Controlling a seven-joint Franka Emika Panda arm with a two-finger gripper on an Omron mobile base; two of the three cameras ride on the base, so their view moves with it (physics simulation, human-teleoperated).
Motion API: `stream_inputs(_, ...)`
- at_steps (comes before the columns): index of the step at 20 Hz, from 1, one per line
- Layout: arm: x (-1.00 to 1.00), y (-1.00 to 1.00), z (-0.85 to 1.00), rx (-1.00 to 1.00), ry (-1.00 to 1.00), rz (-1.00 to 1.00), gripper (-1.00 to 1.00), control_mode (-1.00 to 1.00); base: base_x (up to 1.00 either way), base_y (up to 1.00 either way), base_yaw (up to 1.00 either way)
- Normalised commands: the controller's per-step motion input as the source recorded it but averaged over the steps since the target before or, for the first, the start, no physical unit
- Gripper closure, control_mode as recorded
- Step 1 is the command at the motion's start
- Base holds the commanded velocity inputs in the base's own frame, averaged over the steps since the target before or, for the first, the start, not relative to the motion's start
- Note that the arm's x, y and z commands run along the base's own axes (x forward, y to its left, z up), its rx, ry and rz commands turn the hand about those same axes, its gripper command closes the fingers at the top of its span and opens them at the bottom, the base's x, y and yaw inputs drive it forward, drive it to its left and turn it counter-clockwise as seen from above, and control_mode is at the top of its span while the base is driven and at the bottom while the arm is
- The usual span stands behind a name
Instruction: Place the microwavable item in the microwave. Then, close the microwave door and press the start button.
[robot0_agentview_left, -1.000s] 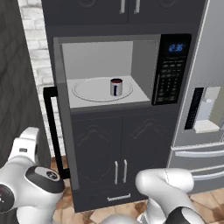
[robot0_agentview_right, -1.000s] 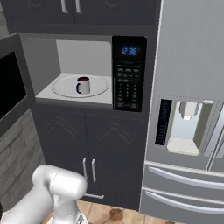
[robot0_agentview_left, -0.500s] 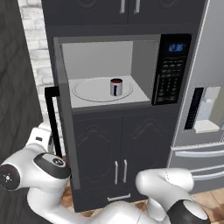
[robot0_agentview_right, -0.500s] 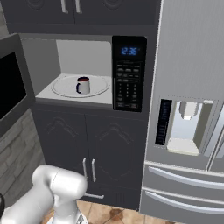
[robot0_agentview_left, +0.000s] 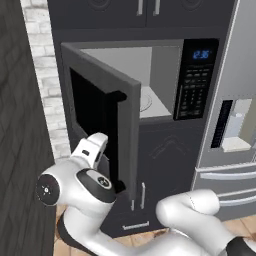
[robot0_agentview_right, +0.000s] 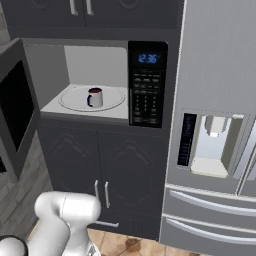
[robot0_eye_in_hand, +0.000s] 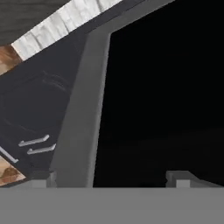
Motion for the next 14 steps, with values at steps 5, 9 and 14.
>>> stream_inputs(5,0.26,-1.0,0.23,0.14,0.03,-0.2,-1.0,-1.0,0.0,0.0,0.0)
stream_inputs(9,0.54,-1.0,0.04,0.11,0.02,-0.15,-1.0,-1.0,0.0,0.0,0.0)
stream_inputs(14,0.69,-0.84,0.01,0.09,-0.01,-0.02,-1.0,-1.0,0.0,0.0,0.0)
